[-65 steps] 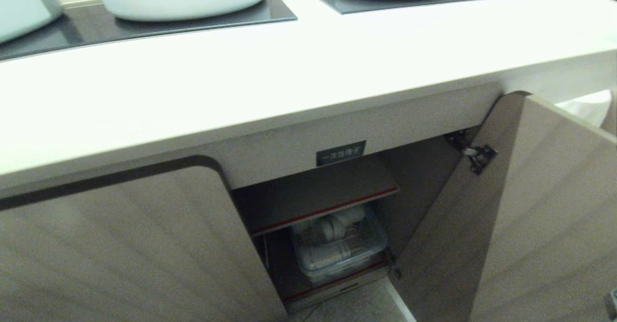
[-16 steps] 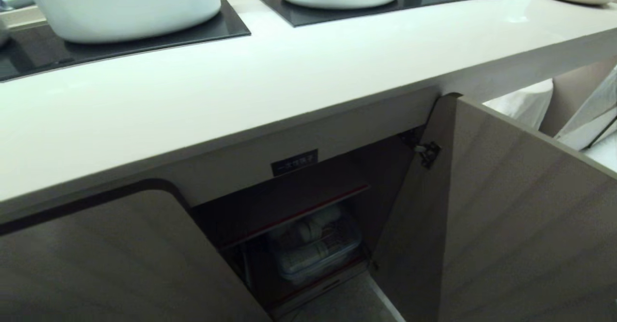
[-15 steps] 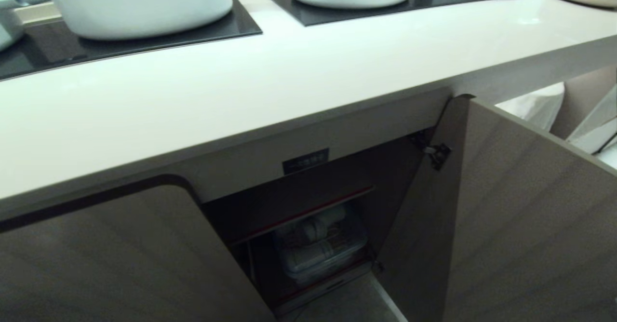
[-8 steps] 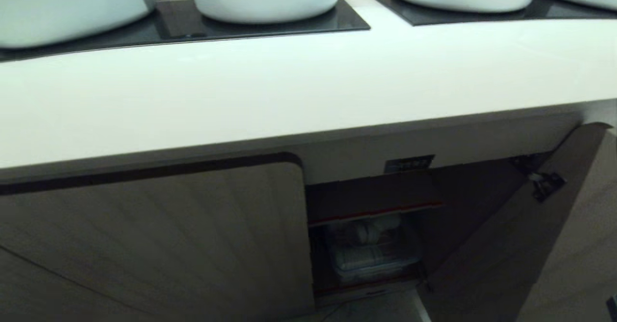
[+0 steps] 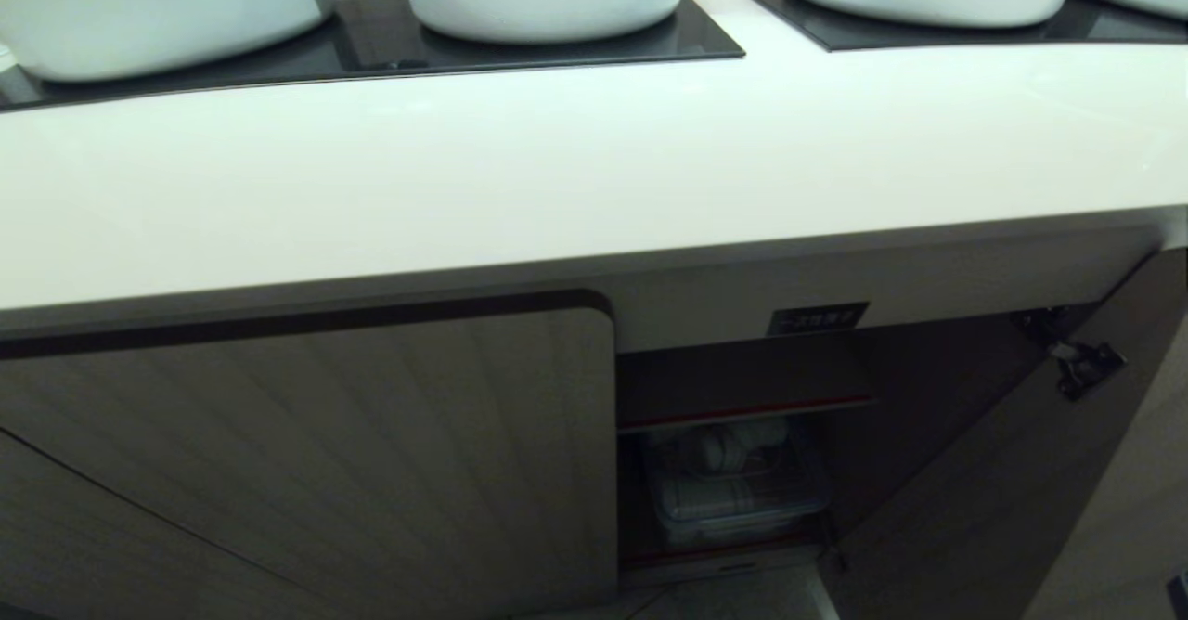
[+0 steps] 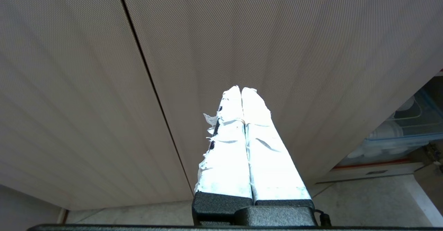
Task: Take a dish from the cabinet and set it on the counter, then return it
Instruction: Place it on the table
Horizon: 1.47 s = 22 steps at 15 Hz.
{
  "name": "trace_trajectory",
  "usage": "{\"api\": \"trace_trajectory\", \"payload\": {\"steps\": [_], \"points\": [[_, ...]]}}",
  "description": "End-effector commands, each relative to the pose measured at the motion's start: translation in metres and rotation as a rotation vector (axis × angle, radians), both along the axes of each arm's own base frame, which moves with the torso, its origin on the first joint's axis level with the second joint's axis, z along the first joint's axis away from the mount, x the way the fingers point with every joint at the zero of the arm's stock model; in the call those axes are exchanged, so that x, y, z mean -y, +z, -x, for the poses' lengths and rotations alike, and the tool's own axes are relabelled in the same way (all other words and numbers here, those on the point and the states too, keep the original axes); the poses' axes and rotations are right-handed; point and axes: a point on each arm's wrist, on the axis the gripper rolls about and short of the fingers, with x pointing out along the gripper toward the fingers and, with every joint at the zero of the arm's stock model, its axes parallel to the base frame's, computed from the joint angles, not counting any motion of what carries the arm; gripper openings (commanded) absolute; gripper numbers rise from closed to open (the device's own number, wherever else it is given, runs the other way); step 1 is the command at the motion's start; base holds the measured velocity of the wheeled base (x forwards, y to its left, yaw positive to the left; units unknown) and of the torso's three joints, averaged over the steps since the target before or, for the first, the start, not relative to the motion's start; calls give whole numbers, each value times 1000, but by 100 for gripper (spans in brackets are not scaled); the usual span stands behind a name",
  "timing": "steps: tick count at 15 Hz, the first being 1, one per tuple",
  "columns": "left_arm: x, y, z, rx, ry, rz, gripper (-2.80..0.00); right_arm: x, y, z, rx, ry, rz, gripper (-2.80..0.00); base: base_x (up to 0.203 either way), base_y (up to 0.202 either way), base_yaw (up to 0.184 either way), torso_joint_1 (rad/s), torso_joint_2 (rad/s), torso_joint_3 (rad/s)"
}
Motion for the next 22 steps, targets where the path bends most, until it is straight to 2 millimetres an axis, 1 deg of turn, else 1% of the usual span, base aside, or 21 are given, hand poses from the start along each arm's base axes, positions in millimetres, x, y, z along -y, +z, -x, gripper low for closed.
{"api": "trace_trajectory", "payload": {"steps": [1,11,22], "points": [[0,0,0,1,1,1,-280,0,0,0,-1,3,-2,-280,0,0,0,0,0,0],[0,0,0,1,1,1,-280,1,-3,1,-10,-19,-1,-280,0,0,0,0,0,0],[0,0,0,1,-1,1,-280,1,-2,0,-2,-19,-1,-280,0,0,0,0,0,0]]}}
